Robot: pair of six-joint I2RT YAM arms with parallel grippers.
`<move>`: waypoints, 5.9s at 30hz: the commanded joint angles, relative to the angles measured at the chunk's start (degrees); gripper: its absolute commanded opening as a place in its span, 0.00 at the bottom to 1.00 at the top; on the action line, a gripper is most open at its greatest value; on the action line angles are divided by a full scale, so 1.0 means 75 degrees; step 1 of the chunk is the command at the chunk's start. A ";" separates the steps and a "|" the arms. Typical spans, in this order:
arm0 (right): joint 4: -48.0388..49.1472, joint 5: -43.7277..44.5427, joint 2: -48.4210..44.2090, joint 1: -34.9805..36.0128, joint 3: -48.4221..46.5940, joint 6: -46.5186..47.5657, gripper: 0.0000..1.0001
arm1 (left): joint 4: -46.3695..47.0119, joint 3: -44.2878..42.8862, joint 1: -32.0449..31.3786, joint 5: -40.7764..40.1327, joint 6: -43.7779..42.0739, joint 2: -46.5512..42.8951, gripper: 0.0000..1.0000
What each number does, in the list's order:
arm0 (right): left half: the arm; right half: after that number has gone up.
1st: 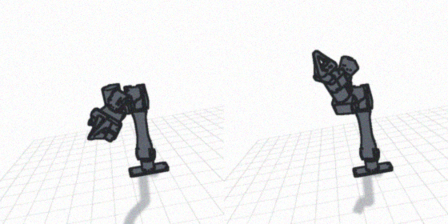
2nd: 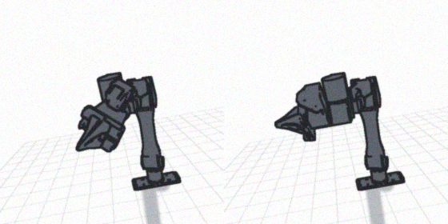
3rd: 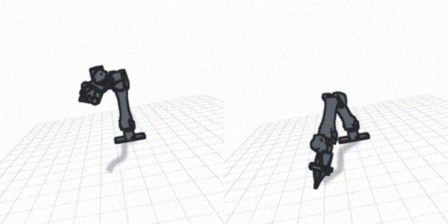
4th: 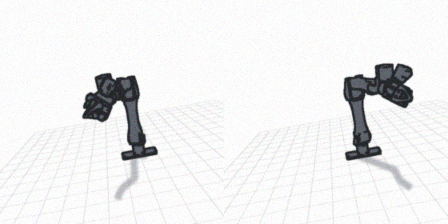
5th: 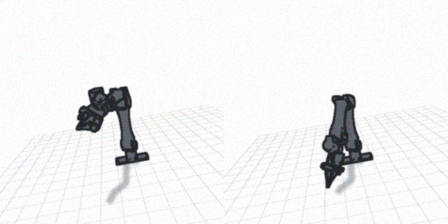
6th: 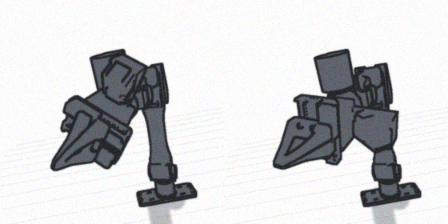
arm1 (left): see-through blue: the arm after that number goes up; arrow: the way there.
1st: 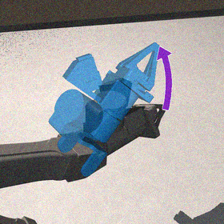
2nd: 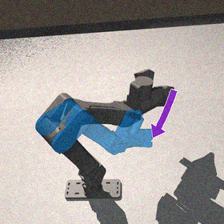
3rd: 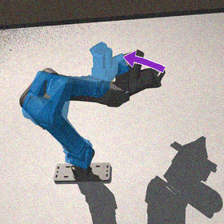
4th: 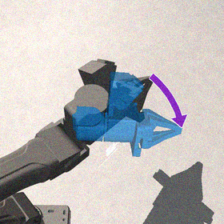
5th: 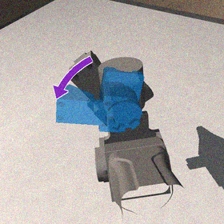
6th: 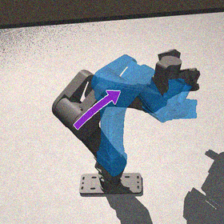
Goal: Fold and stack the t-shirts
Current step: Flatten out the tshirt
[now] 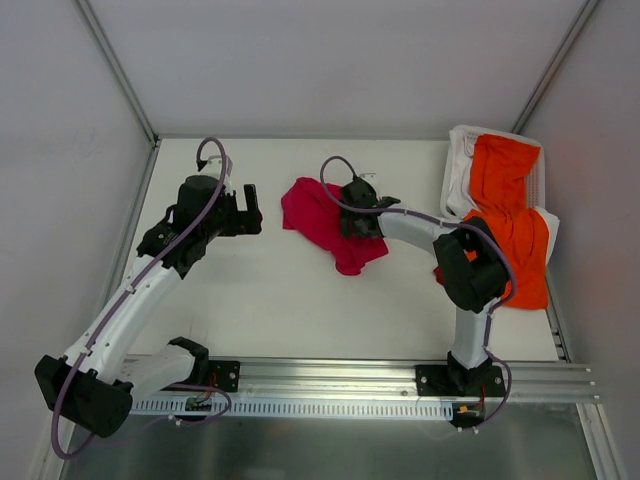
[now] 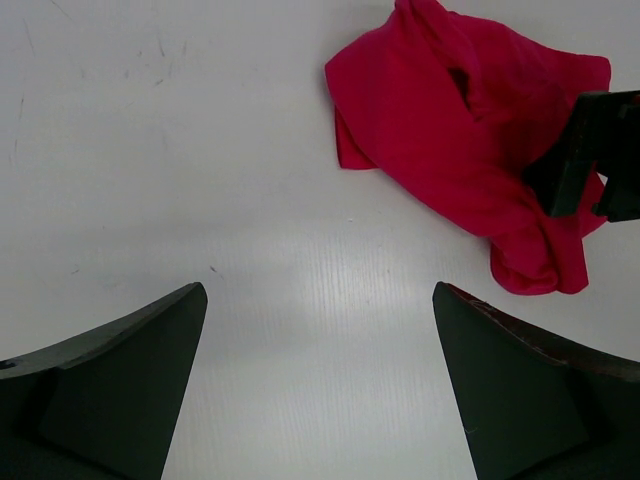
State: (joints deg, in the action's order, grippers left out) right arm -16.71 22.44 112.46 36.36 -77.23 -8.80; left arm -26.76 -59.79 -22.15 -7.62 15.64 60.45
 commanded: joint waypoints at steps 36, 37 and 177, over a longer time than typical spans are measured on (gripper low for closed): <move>0.0528 0.0079 -0.1344 -0.0324 0.2622 -0.1394 0.80 | -0.0146 0.0179 -0.0046 -0.0039 0.0153 -0.1075 0.99; 0.0529 0.0056 -0.1273 -0.0371 0.2564 -0.1393 0.80 | -0.0146 0.0179 -0.0046 -0.0051 0.0165 -0.1075 0.99; -0.4627 0.7075 -1.0203 0.1446 0.2539 -0.0022 0.01 | -0.2197 0.0660 -0.5154 -0.1199 0.3915 0.2788 0.91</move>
State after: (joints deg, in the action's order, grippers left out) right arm -50.85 77.47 34.39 48.21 -58.24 -7.01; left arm -38.89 -52.47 -58.67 -12.62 43.11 76.79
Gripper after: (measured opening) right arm 0.028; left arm 0.922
